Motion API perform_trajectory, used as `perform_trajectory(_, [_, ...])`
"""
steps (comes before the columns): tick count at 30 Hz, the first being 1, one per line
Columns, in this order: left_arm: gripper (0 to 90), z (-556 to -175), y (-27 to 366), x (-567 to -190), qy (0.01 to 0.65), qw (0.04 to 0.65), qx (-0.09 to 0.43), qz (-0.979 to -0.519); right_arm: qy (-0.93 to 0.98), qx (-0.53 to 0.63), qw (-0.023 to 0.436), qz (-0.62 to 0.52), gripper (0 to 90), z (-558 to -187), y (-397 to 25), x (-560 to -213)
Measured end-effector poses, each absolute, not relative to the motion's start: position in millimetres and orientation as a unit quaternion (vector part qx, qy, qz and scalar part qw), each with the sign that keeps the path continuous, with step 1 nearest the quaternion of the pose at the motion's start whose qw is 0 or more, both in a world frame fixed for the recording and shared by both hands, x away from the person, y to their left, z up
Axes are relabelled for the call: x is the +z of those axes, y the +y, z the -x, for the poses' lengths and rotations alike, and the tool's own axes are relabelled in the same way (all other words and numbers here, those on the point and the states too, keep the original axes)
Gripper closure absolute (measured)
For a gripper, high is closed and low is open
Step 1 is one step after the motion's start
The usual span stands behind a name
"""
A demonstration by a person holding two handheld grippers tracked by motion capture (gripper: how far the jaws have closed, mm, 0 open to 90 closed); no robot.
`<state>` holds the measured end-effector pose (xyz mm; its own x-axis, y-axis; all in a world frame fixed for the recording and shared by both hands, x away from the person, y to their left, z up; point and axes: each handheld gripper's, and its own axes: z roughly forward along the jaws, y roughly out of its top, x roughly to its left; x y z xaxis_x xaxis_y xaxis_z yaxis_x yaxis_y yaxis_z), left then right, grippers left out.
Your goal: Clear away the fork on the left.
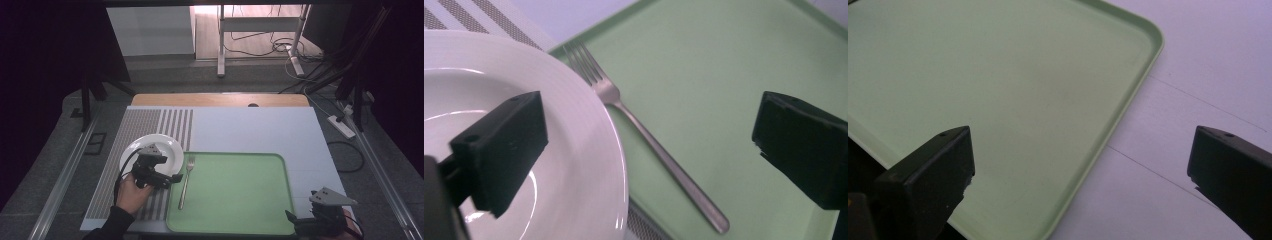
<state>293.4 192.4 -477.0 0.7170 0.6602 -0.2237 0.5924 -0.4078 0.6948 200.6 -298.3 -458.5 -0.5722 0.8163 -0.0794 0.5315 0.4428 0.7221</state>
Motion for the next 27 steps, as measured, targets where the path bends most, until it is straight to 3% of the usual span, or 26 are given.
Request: perform_trajectory(27, [0.0, -230, 259, -484, 0.421, 0.438, 0.059, -0.792, 0.821, 0.333, 0.215, -0.411, 0.0, -200, -299, -458])
